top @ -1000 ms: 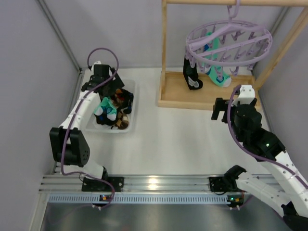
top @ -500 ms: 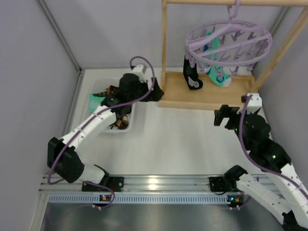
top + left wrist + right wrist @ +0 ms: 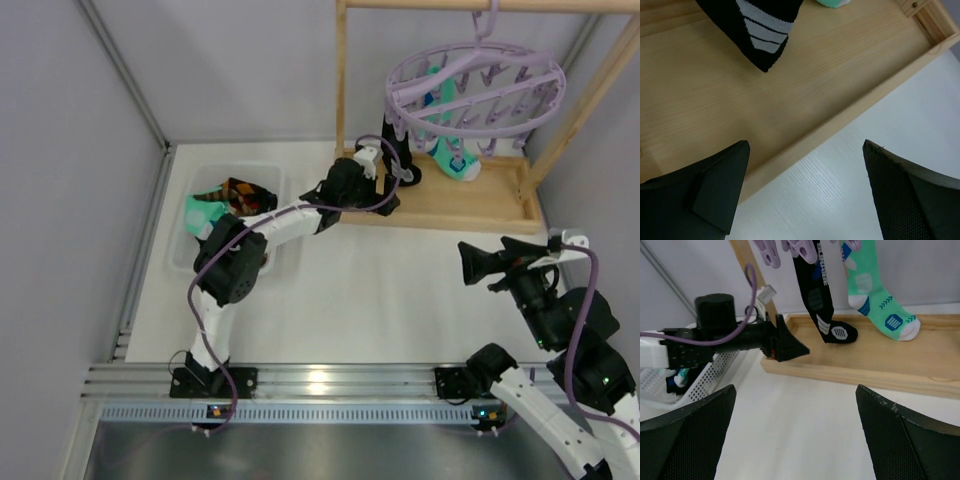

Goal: Remove the socks clipped to the hanger

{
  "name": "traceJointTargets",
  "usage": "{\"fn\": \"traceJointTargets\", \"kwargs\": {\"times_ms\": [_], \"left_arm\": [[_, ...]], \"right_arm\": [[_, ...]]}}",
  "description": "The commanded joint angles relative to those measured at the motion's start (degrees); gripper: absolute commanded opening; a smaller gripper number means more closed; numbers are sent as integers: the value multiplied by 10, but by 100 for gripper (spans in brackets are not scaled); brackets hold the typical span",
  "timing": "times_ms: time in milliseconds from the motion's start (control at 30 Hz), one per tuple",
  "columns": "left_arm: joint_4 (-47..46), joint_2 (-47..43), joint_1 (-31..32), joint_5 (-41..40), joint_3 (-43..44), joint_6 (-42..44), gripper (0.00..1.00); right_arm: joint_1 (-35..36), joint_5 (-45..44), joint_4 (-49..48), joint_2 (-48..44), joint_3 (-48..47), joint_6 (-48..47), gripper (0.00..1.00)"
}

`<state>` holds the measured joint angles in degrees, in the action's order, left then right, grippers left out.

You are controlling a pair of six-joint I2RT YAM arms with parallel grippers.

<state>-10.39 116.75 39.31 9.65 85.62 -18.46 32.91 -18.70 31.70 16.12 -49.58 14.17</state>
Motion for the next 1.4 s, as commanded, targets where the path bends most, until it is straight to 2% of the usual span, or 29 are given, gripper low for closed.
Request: {"fn": "traceJointTargets", "kwargs": {"times_ms": [0, 167, 367, 567, 733, 833, 867, 900, 967, 1000, 1067, 1167, 1367], "left_arm": [[-58, 61, -2, -23, 94, 39, 98], [-58, 125, -7, -91, 179, 58, 98], [-58, 227, -28, -86, 308, 66, 98], [-61, 322, -49, -74, 428, 69, 98], [-109, 363, -56, 1, 474, 72, 98], [-132, 356, -55, 30, 467, 63, 76], [-135, 350, -53, 27, 461, 64, 65], [-138, 341, -50, 22, 455, 63, 41], [-139, 324, -44, 6, 428, 66, 22], [-139, 300, -42, -4, 397, 67, 8], [-141, 270, -32, -30, 362, 66, 0], [-141, 188, -15, -111, 286, 51, 0], [-142, 54, 8, -181, 120, -11, 0]], "right_arm": [[-4, 34, -39, -24, 6, -9, 99], [-3, 64, -44, -35, 8, -5, 99], [-4, 113, -78, -54, 11, 13, 99], [-4, 127, -80, -61, 10, 11, 100], [-4, 146, -94, -53, 21, 6, 99], [-4, 141, -94, -41, 27, -2, 100], [-4, 139, -95, -39, 29, -2, 99], [-4, 138, -96, -37, 31, -3, 99], [-4, 139, -103, -32, 37, -1, 99], [-4, 140, -106, -31, 40, 1, 99], [-4, 146, -115, -28, 45, 6, 99], [-3, 154, -120, -24, 47, 11, 99], [-3, 149, -106, -42, 37, 17, 99]]}}
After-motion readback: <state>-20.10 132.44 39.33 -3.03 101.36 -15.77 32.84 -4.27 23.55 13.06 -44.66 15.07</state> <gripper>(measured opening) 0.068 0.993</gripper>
